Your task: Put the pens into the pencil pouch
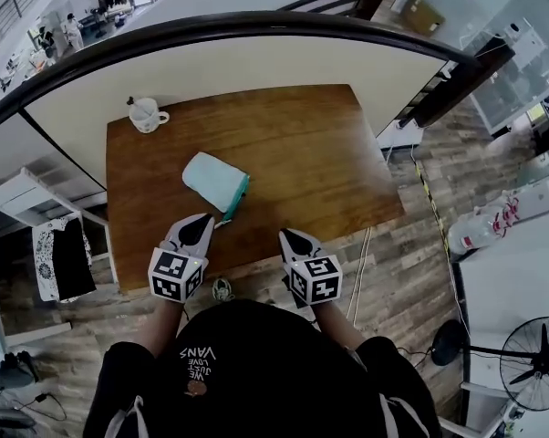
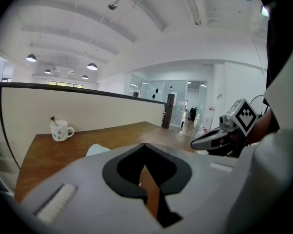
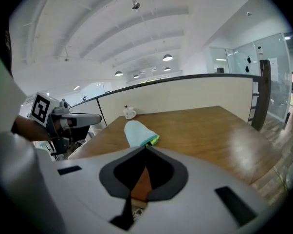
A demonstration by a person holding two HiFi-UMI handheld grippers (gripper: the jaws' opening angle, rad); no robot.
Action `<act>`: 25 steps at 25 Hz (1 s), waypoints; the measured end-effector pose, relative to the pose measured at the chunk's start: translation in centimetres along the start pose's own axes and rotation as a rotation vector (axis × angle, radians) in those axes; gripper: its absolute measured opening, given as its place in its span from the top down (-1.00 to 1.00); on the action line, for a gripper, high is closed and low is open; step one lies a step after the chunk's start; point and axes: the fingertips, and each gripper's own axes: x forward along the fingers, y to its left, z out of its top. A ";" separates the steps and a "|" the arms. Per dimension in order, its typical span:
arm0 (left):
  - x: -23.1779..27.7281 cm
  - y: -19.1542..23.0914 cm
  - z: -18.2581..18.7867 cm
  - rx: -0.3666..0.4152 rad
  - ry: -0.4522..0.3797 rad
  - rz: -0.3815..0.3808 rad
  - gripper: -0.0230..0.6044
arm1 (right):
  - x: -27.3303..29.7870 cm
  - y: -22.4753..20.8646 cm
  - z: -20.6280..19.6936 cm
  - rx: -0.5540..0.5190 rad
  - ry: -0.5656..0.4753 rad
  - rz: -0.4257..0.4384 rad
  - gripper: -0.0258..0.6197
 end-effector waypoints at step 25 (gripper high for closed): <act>-4.4 -8.9 -4.4 -0.025 -0.001 0.189 0.89 | -6.1 -1.5 -3.9 -0.093 0.032 0.131 0.88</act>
